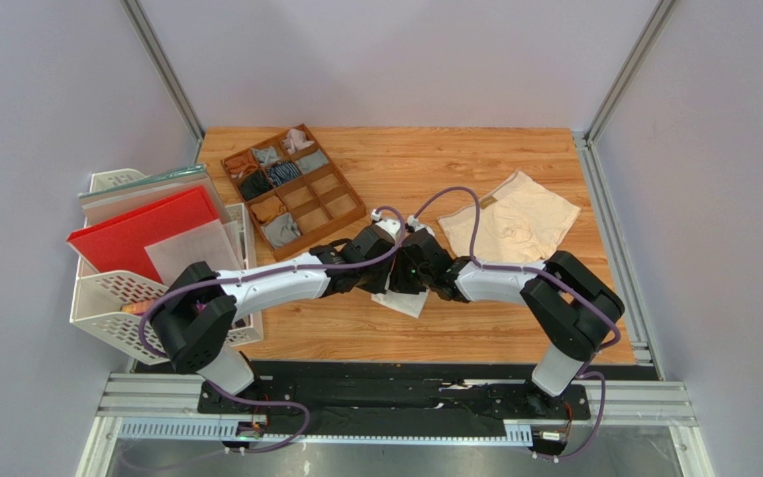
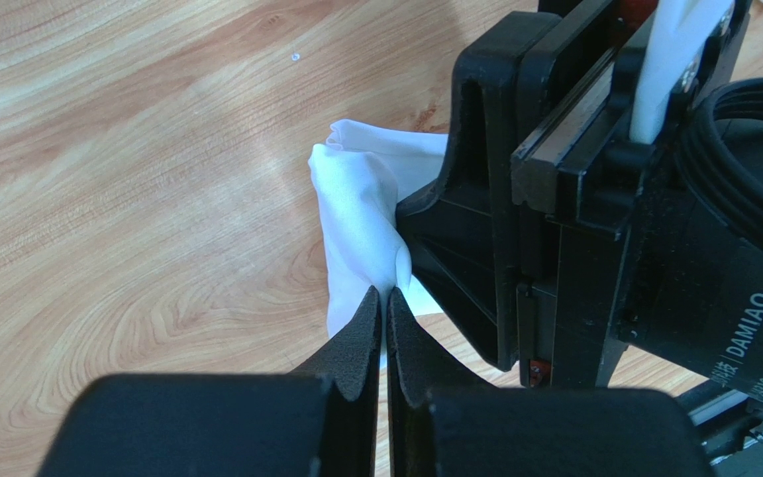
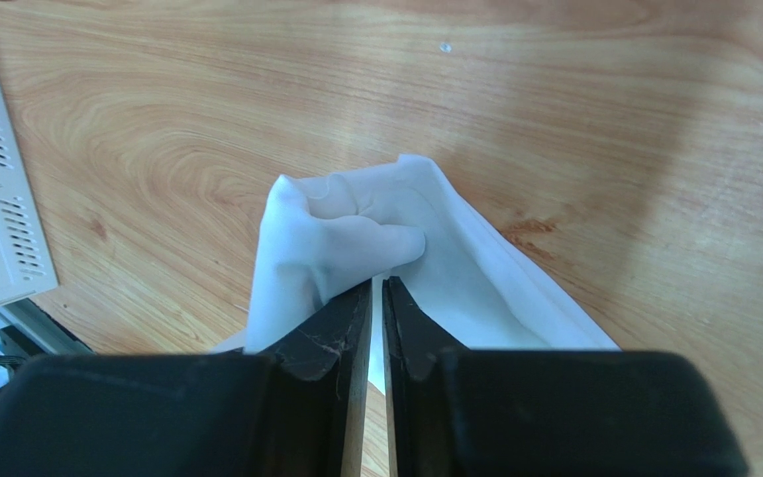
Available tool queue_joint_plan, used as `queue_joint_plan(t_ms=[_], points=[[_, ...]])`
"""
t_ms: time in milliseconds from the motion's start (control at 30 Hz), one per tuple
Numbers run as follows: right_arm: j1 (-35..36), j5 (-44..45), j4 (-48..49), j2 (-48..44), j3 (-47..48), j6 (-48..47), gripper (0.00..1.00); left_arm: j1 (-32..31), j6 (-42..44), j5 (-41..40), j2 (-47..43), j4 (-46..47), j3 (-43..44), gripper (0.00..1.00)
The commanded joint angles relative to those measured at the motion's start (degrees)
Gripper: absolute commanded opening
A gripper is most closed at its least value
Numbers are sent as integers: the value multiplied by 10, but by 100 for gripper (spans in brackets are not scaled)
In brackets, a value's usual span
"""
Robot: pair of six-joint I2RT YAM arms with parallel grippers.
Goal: Roll the underwear
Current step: Roll the underwear at the center of the board.
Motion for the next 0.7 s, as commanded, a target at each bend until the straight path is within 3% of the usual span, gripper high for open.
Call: queue_joint_plan(t_ms=[0,267,667], points=[[1,-6,78,-3,-7,0,14,-5,1,-2,-18,36,-5,0],[-3,-19,107,1,-33,-5,17,-4,-5,29,-7,93,-43,0],[-3,46,-26,-68,-21,-45,22,-5,-39,39,43,147,-63,0]])
